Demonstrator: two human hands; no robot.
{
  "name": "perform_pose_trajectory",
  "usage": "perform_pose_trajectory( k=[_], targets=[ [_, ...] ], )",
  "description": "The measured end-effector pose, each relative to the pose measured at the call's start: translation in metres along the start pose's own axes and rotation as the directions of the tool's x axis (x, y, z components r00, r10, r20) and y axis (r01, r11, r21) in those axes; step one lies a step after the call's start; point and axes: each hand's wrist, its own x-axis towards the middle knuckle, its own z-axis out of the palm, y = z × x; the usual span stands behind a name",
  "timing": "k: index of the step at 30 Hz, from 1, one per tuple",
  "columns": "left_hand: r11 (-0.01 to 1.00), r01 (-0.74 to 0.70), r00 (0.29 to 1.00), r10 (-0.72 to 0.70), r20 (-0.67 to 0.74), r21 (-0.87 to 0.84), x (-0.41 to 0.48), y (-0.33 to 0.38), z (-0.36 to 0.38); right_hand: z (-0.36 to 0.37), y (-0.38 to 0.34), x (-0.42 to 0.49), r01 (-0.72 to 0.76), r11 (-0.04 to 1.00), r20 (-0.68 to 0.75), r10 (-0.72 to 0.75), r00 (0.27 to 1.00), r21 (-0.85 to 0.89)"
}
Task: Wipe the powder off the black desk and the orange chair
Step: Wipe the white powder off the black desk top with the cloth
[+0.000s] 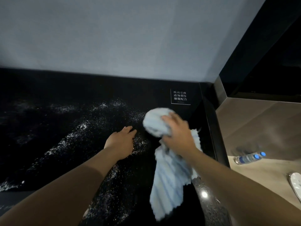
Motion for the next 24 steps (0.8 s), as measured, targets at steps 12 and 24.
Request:
perform_pose_trajectory(
  k=[12,24],
  targets=[
    [0.996,0.001,0.997,0.007,-0.083,0.089,-0.001,0.001,0.000,-0.002,0.000,0.003,0.121,0.990,0.134,-0.110,0.985,-0.070],
    [0.984,0.162,0.983,-0.155,-0.101,0.074,0.035,-0.018,-0.027,0.003,-0.003,0.018,0.138,0.990,0.066,-0.138,0.988,0.004]
  ],
)
